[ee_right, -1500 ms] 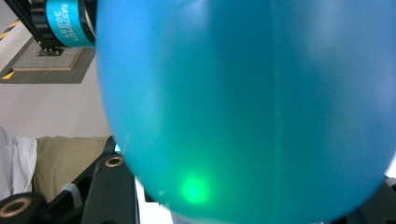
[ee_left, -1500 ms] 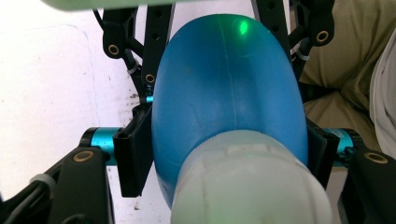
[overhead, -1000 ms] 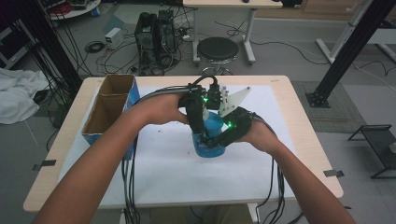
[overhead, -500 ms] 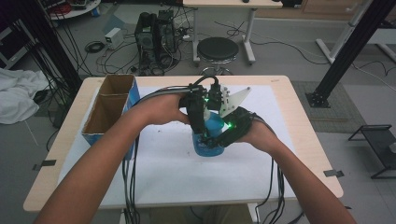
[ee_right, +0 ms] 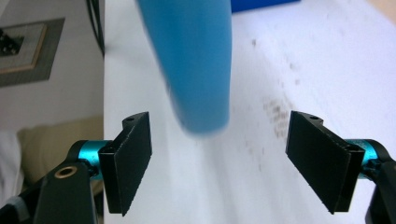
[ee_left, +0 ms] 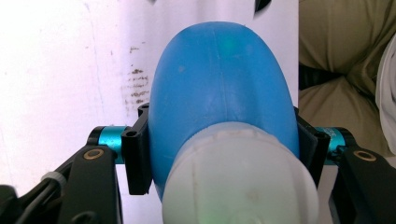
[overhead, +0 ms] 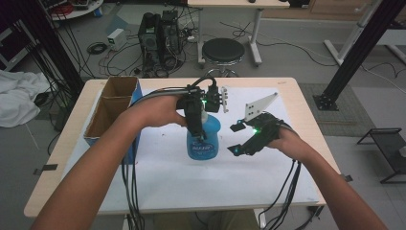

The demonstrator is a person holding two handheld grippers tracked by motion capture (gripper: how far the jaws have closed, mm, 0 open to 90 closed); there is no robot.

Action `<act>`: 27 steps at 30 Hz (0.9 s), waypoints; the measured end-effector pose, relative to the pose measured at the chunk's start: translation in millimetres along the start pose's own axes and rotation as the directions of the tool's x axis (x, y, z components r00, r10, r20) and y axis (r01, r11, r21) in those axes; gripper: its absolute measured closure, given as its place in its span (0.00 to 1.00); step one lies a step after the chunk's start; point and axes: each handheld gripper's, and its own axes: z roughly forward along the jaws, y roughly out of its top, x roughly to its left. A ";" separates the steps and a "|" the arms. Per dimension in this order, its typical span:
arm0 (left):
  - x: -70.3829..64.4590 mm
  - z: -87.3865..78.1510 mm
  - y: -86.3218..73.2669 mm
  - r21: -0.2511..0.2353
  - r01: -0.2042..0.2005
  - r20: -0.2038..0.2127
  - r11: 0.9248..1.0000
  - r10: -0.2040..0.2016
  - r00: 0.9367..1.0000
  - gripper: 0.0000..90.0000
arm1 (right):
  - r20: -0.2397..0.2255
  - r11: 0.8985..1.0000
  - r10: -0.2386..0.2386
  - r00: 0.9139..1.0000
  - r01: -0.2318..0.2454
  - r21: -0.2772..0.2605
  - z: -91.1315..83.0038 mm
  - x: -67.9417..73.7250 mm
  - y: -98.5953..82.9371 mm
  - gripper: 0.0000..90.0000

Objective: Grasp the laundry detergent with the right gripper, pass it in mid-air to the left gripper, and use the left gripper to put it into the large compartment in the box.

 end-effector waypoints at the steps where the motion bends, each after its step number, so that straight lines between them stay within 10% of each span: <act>1: 0.8 -0.9 -1.0 0.006 0.003 -0.003 1.000 -0.003 1.000 0.42 | 0.010 1.000 0.002 1.000 -0.002 0.004 -4.0 -1.8 -2.9 0.24; 4: 2.9 -2.6 -4.3 0.013 0.024 -0.015 1.000 -0.024 1.000 0.42 | 0.043 0.999 0.032 0.999 -0.033 0.019 -14.8 -2.4 -9.6 0.24; 6: 4.2 -4.3 -6.8 0.014 0.036 -0.016 0.999 -0.036 0.999 0.42 | 0.063 0.995 0.059 0.996 -0.064 0.075 -19.7 -3.0 -11.2 0.00; 14: 13.1 -14.8 -21.9 0.019 0.118 -0.043 0.993 -0.117 0.992 0.42 | 0.110 0.972 0.115 0.987 -0.134 0.192 -41.2 -9.7 -23.2 0.01; 20: 20.5 -30.3 -34.8 0.018 0.195 -0.091 0.981 -0.192 0.977 0.41 | 0.194 0.951 0.153 0.969 -0.198 0.238 -60.5 -12.9 -32.3 0.01; 27: 29.1 -55.3 -51.9 0.012 0.287 -0.116 0.958 -0.284 0.952 0.42 | 0.166 0.922 0.118 0.979 -0.171 0.348 -78.9 -14.0 -40.3 0.01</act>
